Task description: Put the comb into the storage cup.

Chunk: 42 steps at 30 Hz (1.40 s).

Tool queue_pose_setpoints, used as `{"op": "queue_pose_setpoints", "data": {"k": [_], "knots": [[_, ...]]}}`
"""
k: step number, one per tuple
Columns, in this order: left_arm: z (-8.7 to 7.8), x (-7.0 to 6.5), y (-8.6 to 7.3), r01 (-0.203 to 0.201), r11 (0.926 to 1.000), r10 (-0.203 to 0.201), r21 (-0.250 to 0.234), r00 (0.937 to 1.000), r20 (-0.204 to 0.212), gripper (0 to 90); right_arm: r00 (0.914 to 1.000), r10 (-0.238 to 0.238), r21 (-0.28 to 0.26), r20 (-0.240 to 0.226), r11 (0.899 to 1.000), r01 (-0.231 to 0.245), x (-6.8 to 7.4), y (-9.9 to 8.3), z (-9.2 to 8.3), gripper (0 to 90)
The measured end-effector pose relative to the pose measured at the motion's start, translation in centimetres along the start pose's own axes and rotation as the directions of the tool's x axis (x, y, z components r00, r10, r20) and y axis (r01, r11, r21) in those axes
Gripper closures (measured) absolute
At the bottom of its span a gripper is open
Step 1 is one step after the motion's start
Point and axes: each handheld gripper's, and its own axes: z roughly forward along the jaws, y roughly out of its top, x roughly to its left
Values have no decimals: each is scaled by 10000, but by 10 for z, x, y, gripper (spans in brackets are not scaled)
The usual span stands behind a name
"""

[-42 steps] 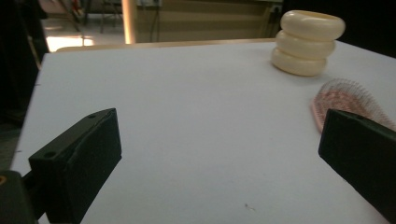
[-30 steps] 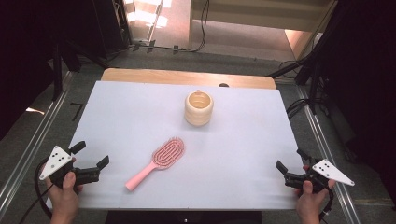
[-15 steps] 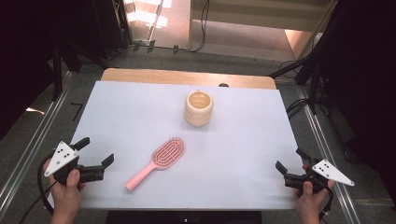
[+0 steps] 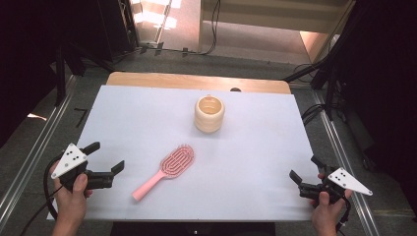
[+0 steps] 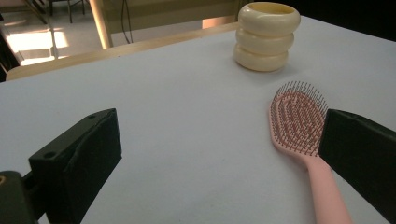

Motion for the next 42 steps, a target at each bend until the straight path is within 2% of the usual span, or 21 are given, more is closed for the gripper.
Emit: {"op": "queue_pose_setpoints", "data": {"k": [6,20,25,30,37,42], "knots": [[3,-5,10,-202,9998,201,65,9997,102,1,9999,-156,71,12,9999,155,1,0,1,0],[15,-17,28,-470,9986,461,258,9983,370,1,9999,-161,79,-15,9998,161,1,0,1,0],[19,-21,35,-652,9970,641,407,9975,288,1,9999,-129,96,1,9999,129,2,0,1,0],[23,-27,41,-776,9957,754,497,9961,458,1,9999,-119,145,2,9998,119,2,0,1,0],[30,-35,47,-729,9935,682,872,9961,559,2,9999,-117,150,21,9998,117,2,0,1,0],[37,-42,52,-840,9915,794,998,9956,500,2,9999,-142,144,36,9998,142,2,0,1,0]]}}
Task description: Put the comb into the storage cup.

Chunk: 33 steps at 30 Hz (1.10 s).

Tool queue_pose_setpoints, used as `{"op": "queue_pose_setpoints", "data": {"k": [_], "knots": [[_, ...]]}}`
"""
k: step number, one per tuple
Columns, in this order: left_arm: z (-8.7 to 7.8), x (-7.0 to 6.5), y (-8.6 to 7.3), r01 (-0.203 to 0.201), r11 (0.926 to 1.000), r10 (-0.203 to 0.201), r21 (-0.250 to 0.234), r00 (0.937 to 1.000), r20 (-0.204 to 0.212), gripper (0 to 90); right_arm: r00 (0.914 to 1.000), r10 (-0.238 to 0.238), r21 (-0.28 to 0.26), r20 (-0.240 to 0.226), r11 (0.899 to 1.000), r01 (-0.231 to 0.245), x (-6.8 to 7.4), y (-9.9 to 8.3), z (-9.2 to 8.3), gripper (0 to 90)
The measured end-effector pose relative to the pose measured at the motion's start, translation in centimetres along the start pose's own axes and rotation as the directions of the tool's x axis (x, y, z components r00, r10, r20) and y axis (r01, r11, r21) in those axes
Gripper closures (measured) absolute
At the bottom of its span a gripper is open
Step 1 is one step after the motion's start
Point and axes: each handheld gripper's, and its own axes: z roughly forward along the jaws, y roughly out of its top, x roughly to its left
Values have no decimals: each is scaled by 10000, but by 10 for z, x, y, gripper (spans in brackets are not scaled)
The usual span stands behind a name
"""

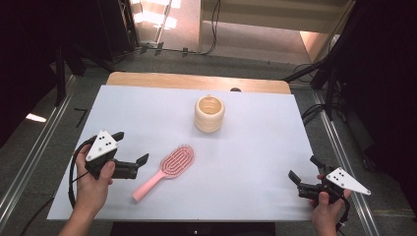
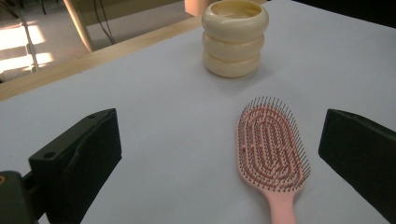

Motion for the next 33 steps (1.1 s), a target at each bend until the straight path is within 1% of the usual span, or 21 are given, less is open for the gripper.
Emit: {"op": "queue_pose_setpoints", "data": {"k": [2,5,6,9,12,17,20,25,26,27,29,32,33], "knots": [[3,-2,2,-13,10000,13,85,9999,104,2,10000,24,5,-19,10000,-24,0,0,0,0],[8,-6,6,-100,9994,91,346,9997,236,2,10000,29,-29,-24,10000,-29,-1,0,0,0],[10,-7,7,-112,9991,101,410,9995,285,2,9999,103,-19,-22,9999,-103,-1,0,-1,0],[15,-10,9,-86,9977,57,675,9991,431,2,9999,129,-29,-29,9999,-129,-1,0,-1,0],[21,-13,10,-171,9951,119,973,9985,539,2,10000,47,-22,-26,10000,-47,-1,0,0,0],[30,-18,9,-217,9890,106,1465,9971,759,2,9999,98,-4,-28,10000,-98,-1,0,-1,0],[35,-20,9,-298,9827,144,1827,9963,850,2,9999,107,-3,-25,9999,-107,-1,0,0,0],[43,-24,7,-432,9676,179,2487,9945,1030,2,10000,83,0,4,10000,-83,-1,0,0,0],[44,-24,6,-470,9629,189,2659,9941,1073,2,10000,86,2,0,10000,-86,-1,0,0,0],[46,-25,5,-442,9607,136,2741,9936,1125,2,10000,78,5,8,10000,-78,-1,0,0,0],[48,-27,4,-540,9528,148,2988,9911,1320,2,10000,82,20,-6,10000,-82,-1,0,0,0],[51,-28,1,-547,9477,22,3146,9863,1647,2,10000,95,35,6,9999,-95,-1,0,0,0],[52,-29,1,-570,9451,35,3218,9863,1647,2,10000,96,44,13,9999,-96,-1,0,0,0]]}}
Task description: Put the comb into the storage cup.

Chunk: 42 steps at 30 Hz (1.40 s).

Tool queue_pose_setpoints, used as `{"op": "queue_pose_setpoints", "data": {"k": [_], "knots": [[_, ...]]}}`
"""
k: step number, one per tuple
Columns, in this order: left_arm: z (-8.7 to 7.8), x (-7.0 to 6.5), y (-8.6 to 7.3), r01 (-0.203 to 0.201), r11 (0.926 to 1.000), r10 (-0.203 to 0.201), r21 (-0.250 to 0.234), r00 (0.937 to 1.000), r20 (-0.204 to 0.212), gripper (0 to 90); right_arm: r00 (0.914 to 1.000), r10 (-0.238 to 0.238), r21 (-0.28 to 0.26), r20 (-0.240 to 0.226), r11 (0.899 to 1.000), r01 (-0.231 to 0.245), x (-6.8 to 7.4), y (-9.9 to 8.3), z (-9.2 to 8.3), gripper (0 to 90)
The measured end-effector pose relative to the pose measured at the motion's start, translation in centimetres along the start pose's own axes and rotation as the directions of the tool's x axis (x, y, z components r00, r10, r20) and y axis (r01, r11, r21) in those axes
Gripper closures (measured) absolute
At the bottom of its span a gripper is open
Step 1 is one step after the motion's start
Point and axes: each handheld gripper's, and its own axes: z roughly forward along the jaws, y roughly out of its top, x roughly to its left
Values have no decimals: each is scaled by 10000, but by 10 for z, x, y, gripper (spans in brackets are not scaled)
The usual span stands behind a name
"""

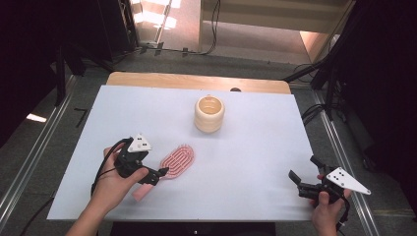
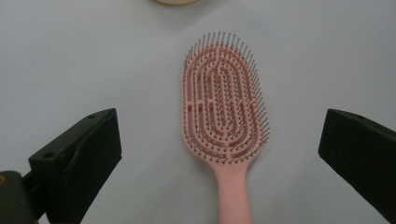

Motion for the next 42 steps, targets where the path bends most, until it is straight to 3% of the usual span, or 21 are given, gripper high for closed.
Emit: {"op": "queue_pose_setpoints", "data": {"k": [4,9,14,24,29,33,42], "knots": [[6,-3,-1,-42,9982,48,592,9999,-100,4,10000,-27,-23,9,10000,27,0,0,0,0],[16,-8,-4,-73,9920,117,1258,9994,-337,70,10000,-50,4,38,10000,50,0,0,1,0],[20,-10,-7,106,9868,1,1615,9978,-656,151,10000,-37,15,45,10000,37,0,0,1,0],[24,-11,-11,-66,9733,208,2292,9980,-598,293,10000,-47,27,60,10000,47,0,0,1,0],[26,-8,-13,214,9691,-74,2458,9983,-577,320,10000,-46,27,72,10000,46,0,0,1,0],[27,-7,-15,212,9607,-32,2767,9979,-651,408,10000,-46,28,77,10000,46,0,0,1,0],[29,-7,-17,497,9456,-374,3216,9983,-443,474,9999,-71,48,104,10000,71,0,0,2,0]]}}
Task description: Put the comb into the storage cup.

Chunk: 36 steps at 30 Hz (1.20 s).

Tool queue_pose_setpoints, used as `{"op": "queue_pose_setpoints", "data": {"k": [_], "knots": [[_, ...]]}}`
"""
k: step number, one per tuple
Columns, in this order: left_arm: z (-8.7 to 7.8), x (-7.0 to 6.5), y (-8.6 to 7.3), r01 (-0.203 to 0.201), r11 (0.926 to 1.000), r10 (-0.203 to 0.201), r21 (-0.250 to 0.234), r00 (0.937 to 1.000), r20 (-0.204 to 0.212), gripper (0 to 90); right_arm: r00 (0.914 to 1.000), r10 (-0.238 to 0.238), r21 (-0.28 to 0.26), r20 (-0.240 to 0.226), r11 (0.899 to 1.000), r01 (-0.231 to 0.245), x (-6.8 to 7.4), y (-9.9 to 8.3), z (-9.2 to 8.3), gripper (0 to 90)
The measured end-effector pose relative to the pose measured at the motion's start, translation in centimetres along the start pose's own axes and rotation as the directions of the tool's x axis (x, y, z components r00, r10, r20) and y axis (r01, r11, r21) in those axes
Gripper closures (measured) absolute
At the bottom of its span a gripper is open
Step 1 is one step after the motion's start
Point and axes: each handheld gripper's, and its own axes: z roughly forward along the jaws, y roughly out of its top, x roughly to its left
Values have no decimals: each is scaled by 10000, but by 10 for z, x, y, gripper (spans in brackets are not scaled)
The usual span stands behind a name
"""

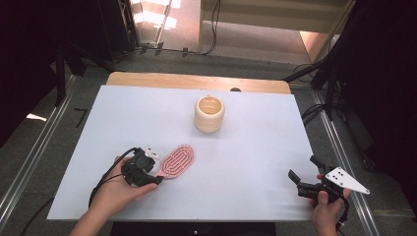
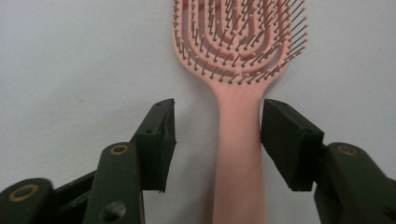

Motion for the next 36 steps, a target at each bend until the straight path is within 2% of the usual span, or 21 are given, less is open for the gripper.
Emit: {"op": "queue_pose_setpoints", "data": {"k": [5,8,14,16,22,24,36], "knots": [[3,-2,1,178,9994,-184,297,9996,207,502,10000,25,5,14,10000,-25,0,0,0,0],[5,-3,1,125,9988,-129,482,9999,77,523,10000,23,6,11,10000,-23,0,0,0,0],[7,-4,2,104,9974,-111,711,9999,99,566,10000,38,3,21,10000,-38,0,0,0,0],[7,-4,2,52,9972,-52,748,10000,-5,577,10000,32,10,31,10000,-32,0,0,0,0],[7,-7,7,176,9973,-180,712,9998,59,578,10000,36,12,36,10000,-36,0,0,0,0],[9,-8,9,138,9966,-146,810,9998,99,608,10000,54,23,37,10000,-55,0,0,0,0],[15,-11,16,260,9940,-239,1065,9995,-213,639,10000,40,45,54,10000,-41,1,0,1,0]]}}
